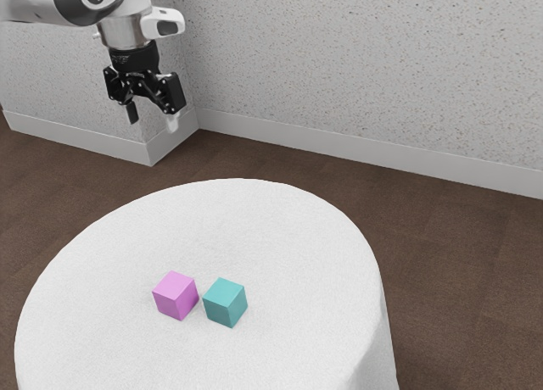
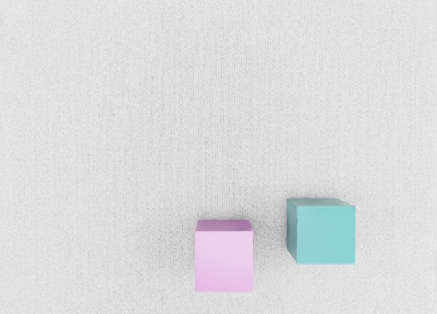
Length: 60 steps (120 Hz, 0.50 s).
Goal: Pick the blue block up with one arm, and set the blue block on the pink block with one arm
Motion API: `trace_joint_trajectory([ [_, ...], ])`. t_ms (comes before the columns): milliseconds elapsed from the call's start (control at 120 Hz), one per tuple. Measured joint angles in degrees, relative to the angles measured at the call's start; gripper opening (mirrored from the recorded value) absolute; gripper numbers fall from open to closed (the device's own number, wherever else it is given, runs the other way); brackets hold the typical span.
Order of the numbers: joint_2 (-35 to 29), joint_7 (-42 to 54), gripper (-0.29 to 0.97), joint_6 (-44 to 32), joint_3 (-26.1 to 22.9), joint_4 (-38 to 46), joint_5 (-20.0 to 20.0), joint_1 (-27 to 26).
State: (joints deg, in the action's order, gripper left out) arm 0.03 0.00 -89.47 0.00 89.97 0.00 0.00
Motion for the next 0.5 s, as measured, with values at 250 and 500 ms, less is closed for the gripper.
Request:
trace_joint_trajectory([
  [250,20.43,1.77,0.68,12.60,25.10,-34.62,-9.80,-13.44],
  [500,20.67,3.00,0.68,16.55,21.04,-35.08,-10.92,-10.06],
])
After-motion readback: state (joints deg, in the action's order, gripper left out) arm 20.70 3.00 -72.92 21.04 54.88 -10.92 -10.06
